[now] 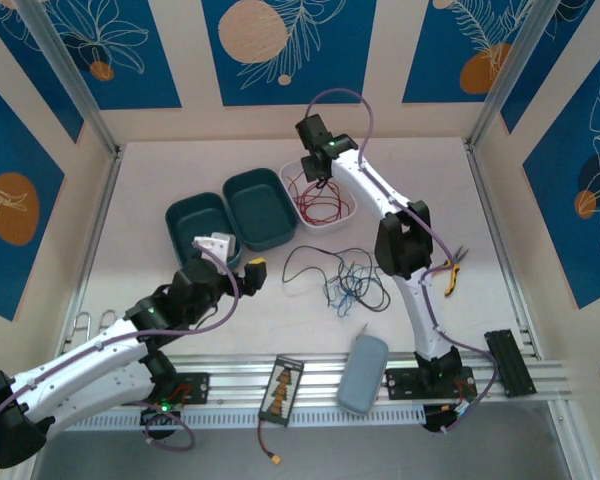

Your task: Untangle the cables

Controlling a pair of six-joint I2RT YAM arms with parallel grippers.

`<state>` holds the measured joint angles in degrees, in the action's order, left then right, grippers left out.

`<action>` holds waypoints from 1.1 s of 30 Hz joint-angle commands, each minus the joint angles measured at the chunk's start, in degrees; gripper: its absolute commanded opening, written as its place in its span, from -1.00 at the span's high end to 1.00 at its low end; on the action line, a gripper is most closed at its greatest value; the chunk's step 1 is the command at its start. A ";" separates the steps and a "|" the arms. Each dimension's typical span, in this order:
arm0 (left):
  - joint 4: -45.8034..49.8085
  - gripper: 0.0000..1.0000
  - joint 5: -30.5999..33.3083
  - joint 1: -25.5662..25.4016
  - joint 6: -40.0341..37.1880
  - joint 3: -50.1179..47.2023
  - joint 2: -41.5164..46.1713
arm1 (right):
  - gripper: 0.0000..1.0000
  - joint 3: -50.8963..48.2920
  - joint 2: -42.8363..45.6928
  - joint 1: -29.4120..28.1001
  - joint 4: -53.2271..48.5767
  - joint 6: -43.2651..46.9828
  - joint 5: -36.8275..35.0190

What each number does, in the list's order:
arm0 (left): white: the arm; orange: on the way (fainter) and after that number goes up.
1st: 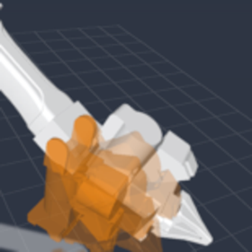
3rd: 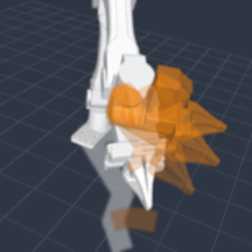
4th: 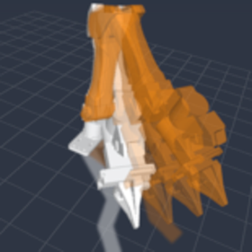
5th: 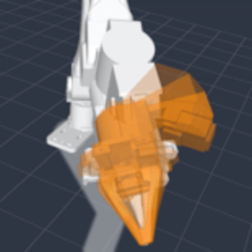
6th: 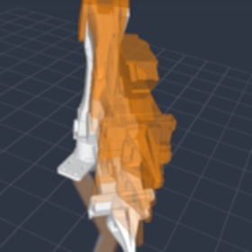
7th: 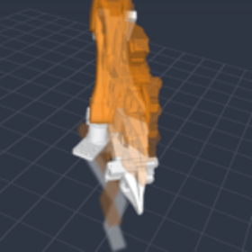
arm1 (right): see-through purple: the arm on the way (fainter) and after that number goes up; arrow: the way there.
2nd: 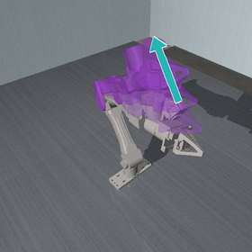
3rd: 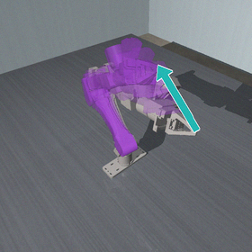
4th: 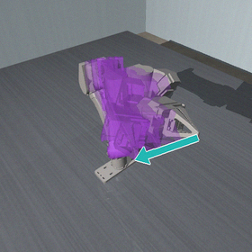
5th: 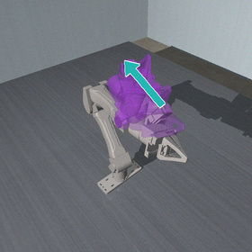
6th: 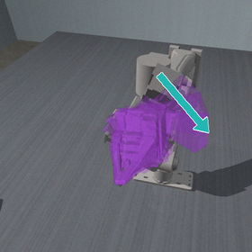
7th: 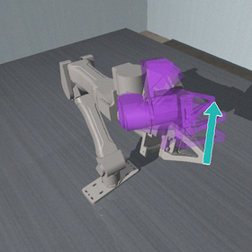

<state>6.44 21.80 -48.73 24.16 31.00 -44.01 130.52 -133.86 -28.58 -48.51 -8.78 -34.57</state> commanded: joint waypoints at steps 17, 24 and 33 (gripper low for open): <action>0.07 -0.99 -2.17 0.66 1.68 0.29 -1.60 | -0.68 -33.08 33.36 -0.78 7.47 -13.24 1.27; 1.33 -1.00 -4.33 0.71 1.67 3.60 -9.41 | -0.98 -50.34 47.37 -0.05 5.92 -22.50 4.24; 4.05 -1.00 -12.40 0.71 1.94 12.16 -26.07 | -0.98 -68.38 63.01 5.63 4.76 -34.93 13.15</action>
<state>8.67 13.52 -48.58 25.26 40.12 -66.63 65.30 -74.94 -24.29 -43.79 -38.00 -26.09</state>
